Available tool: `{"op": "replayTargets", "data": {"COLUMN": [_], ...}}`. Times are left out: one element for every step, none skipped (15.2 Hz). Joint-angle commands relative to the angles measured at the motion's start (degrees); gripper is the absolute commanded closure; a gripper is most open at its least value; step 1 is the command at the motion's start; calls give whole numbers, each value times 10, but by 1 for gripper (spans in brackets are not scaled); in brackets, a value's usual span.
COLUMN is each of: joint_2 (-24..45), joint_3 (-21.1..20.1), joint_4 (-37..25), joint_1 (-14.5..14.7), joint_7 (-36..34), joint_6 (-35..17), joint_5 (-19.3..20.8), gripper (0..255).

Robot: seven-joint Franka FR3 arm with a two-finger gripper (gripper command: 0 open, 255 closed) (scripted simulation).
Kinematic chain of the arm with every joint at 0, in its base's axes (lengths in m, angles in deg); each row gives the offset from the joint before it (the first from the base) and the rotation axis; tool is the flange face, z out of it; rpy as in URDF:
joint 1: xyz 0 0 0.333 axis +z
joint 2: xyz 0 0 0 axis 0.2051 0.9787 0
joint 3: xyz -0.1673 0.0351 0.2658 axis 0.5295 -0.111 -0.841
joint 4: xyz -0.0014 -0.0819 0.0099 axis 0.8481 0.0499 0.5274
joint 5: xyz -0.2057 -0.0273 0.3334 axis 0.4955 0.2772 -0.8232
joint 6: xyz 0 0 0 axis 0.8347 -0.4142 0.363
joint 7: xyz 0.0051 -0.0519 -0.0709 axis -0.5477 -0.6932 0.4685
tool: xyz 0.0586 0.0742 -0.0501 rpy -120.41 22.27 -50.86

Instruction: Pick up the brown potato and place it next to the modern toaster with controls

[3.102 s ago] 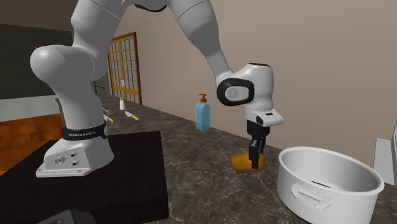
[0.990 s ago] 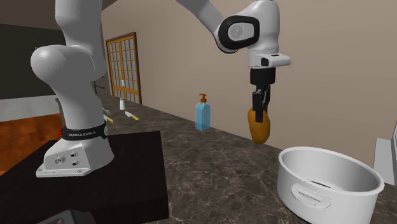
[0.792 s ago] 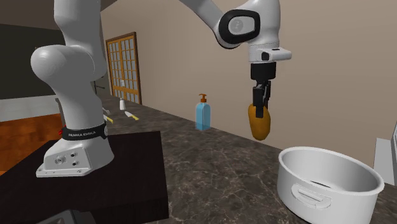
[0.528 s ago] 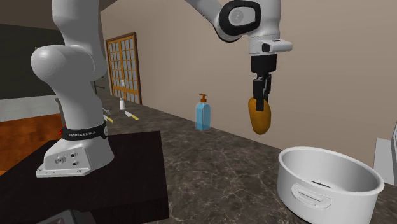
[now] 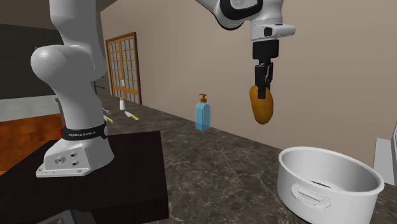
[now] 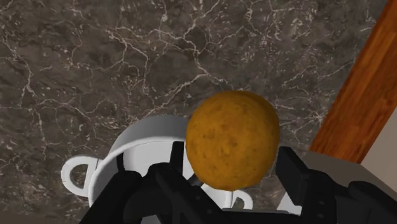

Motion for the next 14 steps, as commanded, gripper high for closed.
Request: {"op": "replayTargets", "data": {"joint_2": [-6,-20,-34,-48,-61,-74,-87,-99,-111,-123,-134,-145,-156,-166], "joint_3": [0,4,9,13,18,24,29,35,41,48,54,61,68,75], "joint_4": [-3,15,33,50,66,82,97,112,126,139,151,163,175,185], "joint_1": [0,-5,-11,-16,-22,-27,-33,-39,-44,-50,-56,-62,-68,-74], "joint_7": [-1,9,20,30,41,52,63,74,86,97,108,120,131,143], "joint_6": [10,6,2,-1,-4,-6,-8,-10,-11,-13,-13,-14,-14,-14], "joint_5": [1,0,0,-1,-1,-1,0,1,2,3,4,6,9,11], "gripper": [255,255,255,255,255,255,255,255,255,255,255,255,255,255]}}
